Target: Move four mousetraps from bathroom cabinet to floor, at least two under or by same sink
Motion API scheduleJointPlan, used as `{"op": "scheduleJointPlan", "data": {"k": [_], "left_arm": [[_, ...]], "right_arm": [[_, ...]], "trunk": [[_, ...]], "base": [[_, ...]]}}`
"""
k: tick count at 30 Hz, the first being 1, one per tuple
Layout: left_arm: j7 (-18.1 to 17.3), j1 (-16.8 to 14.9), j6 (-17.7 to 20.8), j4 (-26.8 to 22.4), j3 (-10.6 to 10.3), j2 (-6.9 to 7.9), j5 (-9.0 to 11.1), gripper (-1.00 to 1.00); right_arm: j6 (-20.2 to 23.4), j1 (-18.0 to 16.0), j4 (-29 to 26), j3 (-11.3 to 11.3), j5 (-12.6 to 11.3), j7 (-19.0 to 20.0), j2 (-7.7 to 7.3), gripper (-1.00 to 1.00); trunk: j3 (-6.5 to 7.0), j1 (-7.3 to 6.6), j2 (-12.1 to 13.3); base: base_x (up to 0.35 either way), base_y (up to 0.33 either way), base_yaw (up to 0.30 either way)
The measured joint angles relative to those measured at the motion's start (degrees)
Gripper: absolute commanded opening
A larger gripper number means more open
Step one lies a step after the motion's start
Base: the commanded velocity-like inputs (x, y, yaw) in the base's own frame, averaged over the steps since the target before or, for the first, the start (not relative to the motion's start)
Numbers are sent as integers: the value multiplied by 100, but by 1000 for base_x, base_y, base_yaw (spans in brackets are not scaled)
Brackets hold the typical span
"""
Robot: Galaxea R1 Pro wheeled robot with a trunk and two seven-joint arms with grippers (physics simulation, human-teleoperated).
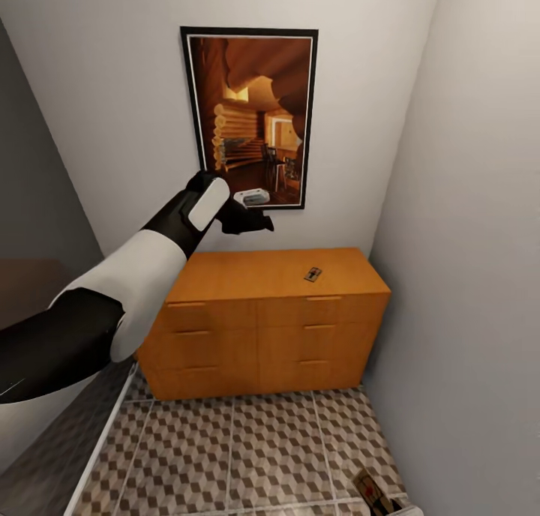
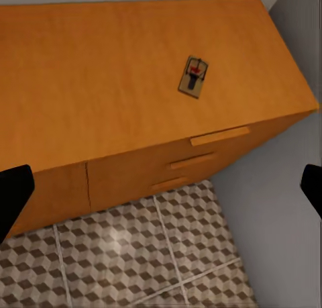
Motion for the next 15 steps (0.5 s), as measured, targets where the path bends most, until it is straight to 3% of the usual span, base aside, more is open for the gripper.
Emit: {"op": "scheduleJointPlan", "data": {"k": [15], "left_arm": [[-2, 0, 4, 41, -24, 0, 2, 100]], "right_arm": [[-5, 5, 1, -11, -12, 0, 0, -100]], "trunk": [[106, 0, 0]], "base": [[0, 0, -219]]}}
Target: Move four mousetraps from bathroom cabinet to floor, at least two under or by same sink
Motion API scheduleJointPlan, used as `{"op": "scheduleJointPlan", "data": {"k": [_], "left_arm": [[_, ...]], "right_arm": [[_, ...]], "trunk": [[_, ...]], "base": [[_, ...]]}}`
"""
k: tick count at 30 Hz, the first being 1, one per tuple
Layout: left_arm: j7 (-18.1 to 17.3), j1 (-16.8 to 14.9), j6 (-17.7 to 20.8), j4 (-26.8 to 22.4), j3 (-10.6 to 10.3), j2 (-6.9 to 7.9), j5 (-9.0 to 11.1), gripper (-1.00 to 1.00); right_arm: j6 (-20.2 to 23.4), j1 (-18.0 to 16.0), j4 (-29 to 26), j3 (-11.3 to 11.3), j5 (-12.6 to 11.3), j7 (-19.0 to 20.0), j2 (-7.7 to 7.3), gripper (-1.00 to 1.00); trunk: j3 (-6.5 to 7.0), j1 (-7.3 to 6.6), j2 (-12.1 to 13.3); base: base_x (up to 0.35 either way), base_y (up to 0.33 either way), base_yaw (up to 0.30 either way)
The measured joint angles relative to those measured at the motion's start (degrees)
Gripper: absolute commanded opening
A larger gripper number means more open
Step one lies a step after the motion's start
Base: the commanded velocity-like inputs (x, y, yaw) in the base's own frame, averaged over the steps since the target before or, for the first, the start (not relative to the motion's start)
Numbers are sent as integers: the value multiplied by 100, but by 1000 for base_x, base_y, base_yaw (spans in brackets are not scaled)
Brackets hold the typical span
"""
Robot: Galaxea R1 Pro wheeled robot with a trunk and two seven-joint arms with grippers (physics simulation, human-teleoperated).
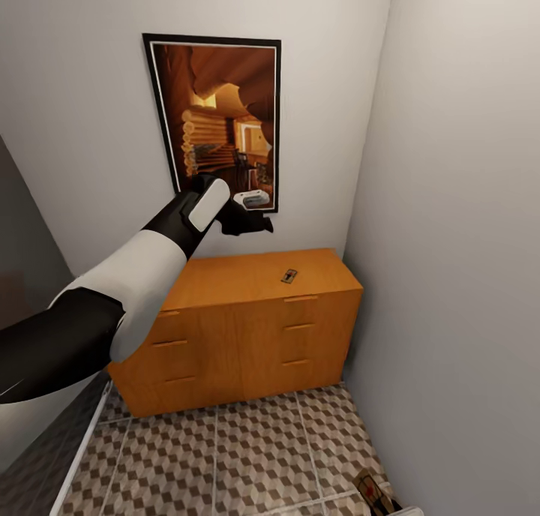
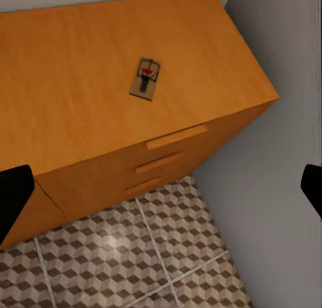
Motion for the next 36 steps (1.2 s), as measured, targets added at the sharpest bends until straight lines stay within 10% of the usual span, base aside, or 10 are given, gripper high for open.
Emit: {"op": "scheduleJointPlan", "data": {"k": [36], "left_arm": [[-6, 92, 3, 277, 1, 0, -9, 100]], "right_arm": [[-11, 4, 2, 0, 1, 0, -4, -100]], "trunk": [[233, -1, 1]], "base": [[16, 197, -191]]}}
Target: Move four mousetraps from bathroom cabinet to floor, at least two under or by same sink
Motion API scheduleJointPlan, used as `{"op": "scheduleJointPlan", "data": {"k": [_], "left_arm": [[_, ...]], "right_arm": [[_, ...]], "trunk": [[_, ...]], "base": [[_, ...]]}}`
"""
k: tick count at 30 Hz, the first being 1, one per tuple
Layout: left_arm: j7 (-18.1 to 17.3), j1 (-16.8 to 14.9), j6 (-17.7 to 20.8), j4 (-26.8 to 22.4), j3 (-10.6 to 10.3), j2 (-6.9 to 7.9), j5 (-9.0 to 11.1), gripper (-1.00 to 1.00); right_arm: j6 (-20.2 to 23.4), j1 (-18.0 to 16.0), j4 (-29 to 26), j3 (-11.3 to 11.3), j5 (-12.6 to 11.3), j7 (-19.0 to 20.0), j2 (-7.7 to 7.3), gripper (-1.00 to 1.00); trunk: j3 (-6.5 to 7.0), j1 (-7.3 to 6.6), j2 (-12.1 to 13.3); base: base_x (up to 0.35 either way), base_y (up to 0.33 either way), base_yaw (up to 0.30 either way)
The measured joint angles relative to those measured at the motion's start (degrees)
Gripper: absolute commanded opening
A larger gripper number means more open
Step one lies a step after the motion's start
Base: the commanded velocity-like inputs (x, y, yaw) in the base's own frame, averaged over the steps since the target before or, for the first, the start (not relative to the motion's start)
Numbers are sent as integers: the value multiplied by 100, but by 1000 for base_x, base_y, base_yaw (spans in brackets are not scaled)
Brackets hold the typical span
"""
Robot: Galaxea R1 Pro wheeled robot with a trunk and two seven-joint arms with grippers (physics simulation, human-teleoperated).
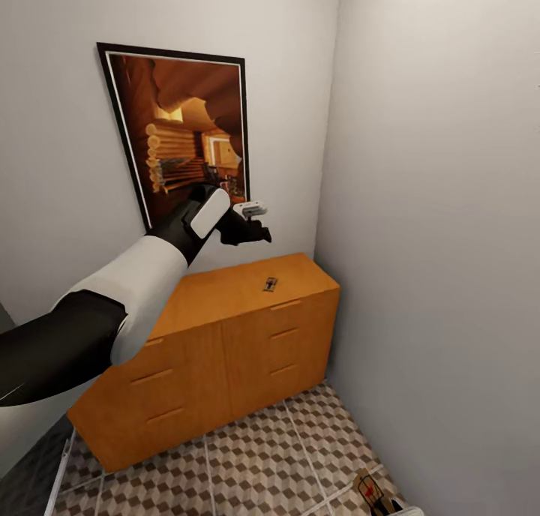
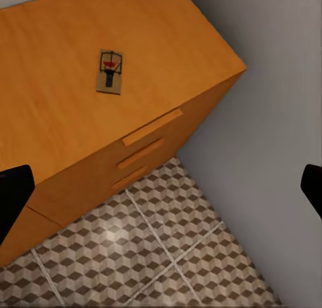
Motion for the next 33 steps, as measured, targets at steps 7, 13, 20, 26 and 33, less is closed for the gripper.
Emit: {"op": "scheduleJointPlan", "data": {"k": [7, 13, 20, 26, 33], "left_arm": [[14, 3, -9, 291, 3, 0, 13, 100], [17, 3, -21, 607, 6, 0, 4, 100], [36, 2, -48, 1090, 5, 0, -33, 100], [38, 26, -72, 1181, -360, 0, -24, 100], [-11, 133, -73, 1187, -828, 0, -15, 100]], "right_arm": [[-2, 0, 0, -1, -5, 0, 3, -100], [-2, 0, 0, 0, -3, 0, 3, -100], [-2, 0, 0, 3, -2, 0, 4, -100], [-9, 0, 0, 5, 5, 0, 4, -100], [-11, 0, -1, 5, 13, 0, 4, -100]], "trunk": [[1, 0, 0], [2, 0, 0], [2, 0, 0], [2, 1, 0], [2, 1, 0]], "base": [[108, 4, -5], [92, 0, 0], [79, 0, 0], [48, 0, 0], [3, 0, 0]]}}
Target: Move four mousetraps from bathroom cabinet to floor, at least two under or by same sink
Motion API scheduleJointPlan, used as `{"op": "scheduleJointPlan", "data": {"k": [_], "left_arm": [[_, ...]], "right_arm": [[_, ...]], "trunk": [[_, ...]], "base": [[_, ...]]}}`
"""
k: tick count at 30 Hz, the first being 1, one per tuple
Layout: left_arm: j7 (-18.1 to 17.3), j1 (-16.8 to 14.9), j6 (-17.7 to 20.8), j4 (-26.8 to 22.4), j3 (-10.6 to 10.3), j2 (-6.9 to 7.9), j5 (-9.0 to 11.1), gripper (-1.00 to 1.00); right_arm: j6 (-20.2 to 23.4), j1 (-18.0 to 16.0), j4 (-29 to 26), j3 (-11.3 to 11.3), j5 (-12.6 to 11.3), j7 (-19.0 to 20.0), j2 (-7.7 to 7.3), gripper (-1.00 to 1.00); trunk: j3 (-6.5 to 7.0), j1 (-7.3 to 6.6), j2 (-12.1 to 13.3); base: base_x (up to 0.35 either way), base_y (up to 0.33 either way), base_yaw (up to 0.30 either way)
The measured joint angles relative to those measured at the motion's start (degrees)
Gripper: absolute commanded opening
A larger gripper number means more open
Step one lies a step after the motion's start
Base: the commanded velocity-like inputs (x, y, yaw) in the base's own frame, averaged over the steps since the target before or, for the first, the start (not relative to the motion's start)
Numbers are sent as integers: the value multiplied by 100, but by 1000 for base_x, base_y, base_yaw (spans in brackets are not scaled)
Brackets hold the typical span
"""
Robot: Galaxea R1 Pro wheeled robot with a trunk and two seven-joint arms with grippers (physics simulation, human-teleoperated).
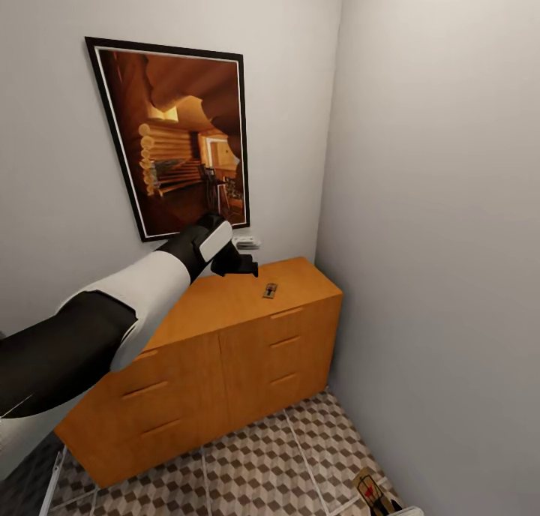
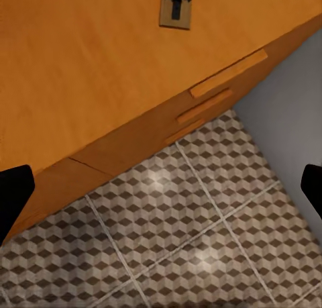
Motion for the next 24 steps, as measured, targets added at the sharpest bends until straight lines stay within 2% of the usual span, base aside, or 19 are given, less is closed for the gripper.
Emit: {"op": "scheduleJointPlan", "data": {"k": [6, 14, 24], "left_arm": [[-35, 146, -8, -18, -18, 0, 9, 100], [-628, 181, -10, -25, -27, 0, -8, 100], [-669, 263, -105, -25, -35, 0, -12, 100]], "right_arm": [[0, 3, 1, 2, 1, 0, 0, -100], [0, 9, 0, 5, -2, 0, -1, -100], [0, 9, 1, 7, 7, 0, 0, -100]], "trunk": [[0, 0, 0], [-11, 0, 0], [-82, 0, 0]], "base": [[0, 0, 0], [0, 0, 0], [0, 0, 0]]}}
